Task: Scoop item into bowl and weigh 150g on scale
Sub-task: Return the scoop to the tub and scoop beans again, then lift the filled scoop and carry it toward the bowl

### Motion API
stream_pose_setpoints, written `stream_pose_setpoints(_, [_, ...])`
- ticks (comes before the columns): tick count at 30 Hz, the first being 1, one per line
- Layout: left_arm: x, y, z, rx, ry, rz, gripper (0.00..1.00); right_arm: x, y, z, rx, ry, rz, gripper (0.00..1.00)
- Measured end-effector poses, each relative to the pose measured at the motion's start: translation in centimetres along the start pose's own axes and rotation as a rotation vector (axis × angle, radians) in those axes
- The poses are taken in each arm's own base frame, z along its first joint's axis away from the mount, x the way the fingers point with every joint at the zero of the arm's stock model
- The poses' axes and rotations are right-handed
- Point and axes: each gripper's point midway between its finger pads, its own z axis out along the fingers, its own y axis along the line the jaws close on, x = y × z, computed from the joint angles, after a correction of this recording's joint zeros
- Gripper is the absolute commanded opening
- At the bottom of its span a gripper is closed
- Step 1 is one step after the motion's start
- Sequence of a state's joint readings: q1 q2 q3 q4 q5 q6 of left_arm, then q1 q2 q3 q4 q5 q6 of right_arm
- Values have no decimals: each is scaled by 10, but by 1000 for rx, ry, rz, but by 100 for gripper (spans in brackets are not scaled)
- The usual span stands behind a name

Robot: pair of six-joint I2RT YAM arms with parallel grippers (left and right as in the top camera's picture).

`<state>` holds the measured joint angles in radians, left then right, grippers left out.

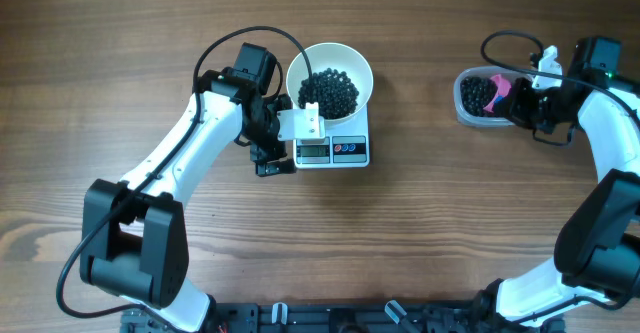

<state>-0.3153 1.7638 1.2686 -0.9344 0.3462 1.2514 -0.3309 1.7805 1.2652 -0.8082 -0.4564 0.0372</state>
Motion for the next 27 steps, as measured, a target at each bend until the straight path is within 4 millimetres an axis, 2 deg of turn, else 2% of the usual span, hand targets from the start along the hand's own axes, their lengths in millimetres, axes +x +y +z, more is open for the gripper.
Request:
stream_pose_setpoints(4, [0,0,0,0,0,0,100,8,1,0,-7,31,16,4])
stream_pose_setpoints(11, [0,0,0,0,0,0,100,-11,5,2,-36,-44,25,4])
stream_pose_setpoints(13, [0,0,0,0,0,0,100,-12,6,2,-38,-47,31,4])
stream_pose_setpoints(17, [0,0,0,0,0,0,100,0,6,2,-41,2,66,4])
stream_pose_setpoints(22, [0,0,0,0,0,0,100,-17,8,3,-55,-65,57,4])
stream_pose_setpoints(25, [0,0,0,0,0,0,100,-16,9,2,-65,-62,83,4])
stream_pose_setpoints(27, [0,0,0,0,0,0,100,-13,1,-1,-59,-53,115,4])
